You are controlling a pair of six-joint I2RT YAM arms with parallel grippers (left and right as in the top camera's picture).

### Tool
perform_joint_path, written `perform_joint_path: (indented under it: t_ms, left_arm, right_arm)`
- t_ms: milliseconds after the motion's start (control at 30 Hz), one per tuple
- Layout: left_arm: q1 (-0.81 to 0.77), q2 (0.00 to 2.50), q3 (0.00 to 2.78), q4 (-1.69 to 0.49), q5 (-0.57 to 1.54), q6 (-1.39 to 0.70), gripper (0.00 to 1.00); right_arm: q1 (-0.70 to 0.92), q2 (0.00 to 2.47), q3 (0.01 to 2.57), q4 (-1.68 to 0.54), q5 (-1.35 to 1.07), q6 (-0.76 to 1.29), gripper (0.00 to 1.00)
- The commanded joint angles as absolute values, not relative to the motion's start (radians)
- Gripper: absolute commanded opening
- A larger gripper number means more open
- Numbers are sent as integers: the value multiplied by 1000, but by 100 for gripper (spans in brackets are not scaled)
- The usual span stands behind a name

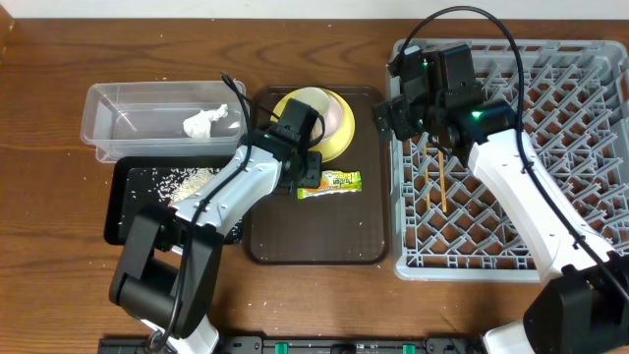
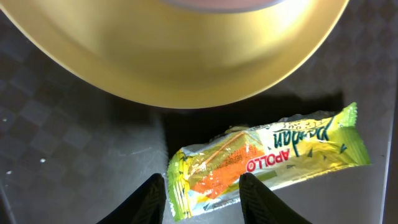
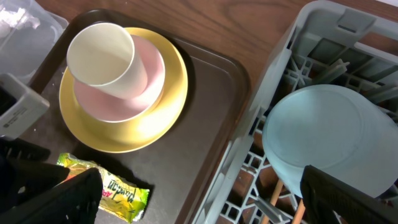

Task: Sort waste into correct bins and load items into the dishwasher rack
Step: 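Reach the left gripper to the yellow snack wrapper and grasp it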

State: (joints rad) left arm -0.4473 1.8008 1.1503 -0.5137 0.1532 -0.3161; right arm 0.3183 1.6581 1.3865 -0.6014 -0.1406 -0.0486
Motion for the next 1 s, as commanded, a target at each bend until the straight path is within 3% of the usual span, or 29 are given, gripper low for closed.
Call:
perform_joint_path:
  t_ms: [0,500,967]
  left_arm:
    - [-451,1811,1116,-478,141,-307,41]
    - [-451,1811,991,-327,142,-308,39]
    - [-450,1810,990,-334,143,-308,19]
  right_arm:
    - [322,1666,1390,-599,-139,-61,99]
    - [322,1666,1390,-599,-139,-61,99]
    - [322,1666,1390,-599,-139,-61,99]
